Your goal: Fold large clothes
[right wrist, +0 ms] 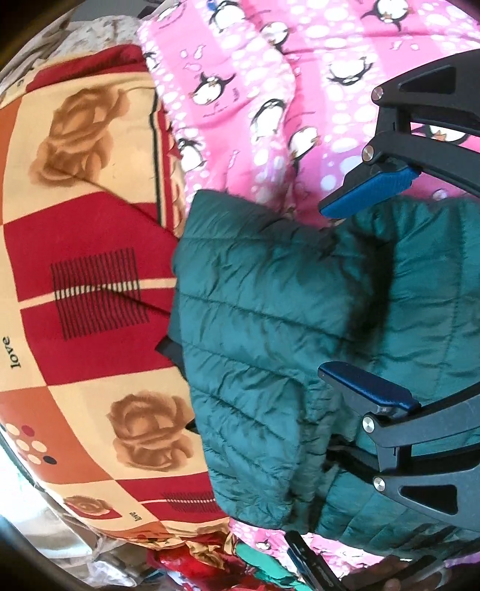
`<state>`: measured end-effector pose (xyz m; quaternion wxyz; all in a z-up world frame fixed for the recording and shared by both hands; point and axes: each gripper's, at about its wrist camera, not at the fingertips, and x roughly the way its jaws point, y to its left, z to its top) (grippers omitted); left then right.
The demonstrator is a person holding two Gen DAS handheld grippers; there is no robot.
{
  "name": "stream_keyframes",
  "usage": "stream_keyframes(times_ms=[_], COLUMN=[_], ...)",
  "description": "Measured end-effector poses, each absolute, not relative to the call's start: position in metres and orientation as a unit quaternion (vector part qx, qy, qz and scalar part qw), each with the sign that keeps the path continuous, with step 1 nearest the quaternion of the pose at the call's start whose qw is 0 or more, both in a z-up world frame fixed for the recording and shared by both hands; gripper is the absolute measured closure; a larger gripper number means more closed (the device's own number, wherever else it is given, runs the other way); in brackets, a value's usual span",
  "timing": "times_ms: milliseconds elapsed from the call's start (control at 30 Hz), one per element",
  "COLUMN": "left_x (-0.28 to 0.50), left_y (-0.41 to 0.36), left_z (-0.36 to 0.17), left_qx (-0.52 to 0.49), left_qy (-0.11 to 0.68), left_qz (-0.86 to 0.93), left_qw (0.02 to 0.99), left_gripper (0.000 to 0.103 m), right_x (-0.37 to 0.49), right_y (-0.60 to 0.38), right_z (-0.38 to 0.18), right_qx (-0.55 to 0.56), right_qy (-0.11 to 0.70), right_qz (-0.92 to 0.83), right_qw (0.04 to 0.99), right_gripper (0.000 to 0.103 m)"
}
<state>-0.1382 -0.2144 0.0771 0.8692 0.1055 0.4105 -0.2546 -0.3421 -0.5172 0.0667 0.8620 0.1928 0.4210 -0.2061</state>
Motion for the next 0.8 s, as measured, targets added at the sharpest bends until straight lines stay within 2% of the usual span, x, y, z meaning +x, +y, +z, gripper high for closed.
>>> stream_keyframes(times_ms=[800], left_x=[-0.209], left_y=[-0.121], left_z=[0.056], left_qx=[0.088], left_qy=[0.481], left_qz=[-0.289], left_qw=[0.823], left_gripper=[0.022], right_x=[-0.44], right_y=[-0.467], right_z=[0.059], right_qx=[0.218], right_qy=[0.461], right_qz=[-0.186], right_qw=[0.84], right_gripper=[0.025])
